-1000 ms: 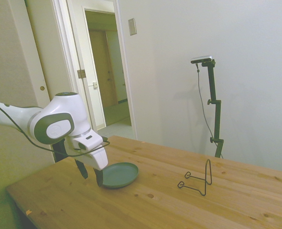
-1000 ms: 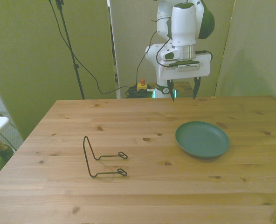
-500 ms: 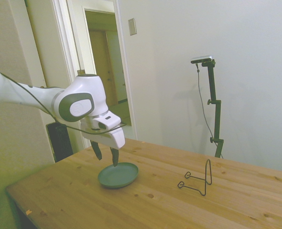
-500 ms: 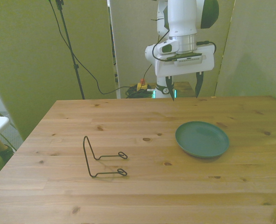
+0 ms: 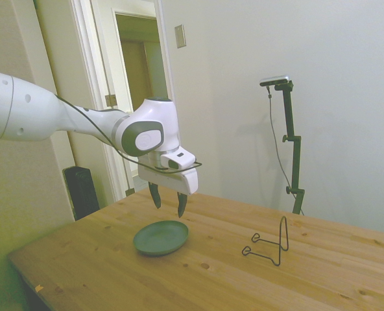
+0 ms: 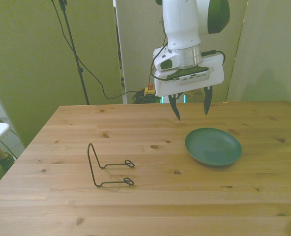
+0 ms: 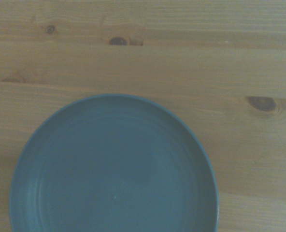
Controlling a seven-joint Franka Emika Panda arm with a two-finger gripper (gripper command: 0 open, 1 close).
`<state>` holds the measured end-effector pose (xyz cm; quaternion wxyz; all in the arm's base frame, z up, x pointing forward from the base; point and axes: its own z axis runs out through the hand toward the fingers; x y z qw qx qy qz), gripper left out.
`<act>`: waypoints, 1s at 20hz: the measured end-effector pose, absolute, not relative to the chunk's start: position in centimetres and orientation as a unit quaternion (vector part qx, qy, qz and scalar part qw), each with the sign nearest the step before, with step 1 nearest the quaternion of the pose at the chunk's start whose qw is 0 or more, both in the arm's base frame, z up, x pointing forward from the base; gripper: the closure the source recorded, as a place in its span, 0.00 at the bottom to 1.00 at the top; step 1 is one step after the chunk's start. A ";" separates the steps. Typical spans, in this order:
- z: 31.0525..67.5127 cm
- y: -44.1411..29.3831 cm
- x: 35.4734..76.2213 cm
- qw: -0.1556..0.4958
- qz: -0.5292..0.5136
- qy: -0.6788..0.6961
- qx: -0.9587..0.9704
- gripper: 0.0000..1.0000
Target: Load the plate
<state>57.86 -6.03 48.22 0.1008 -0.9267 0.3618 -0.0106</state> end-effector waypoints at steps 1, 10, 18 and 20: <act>47.7 -6.3 58.4 0.104 -0.004 0.363 -0.926 0.00; 43.8 -8.3 61.0 0.111 0.034 0.371 -0.921 0.00; 41.1 -10.1 59.9 0.131 0.042 0.372 -0.918 0.00; 40.6 -10.0 59.7 0.134 0.046 0.368 -0.919 0.00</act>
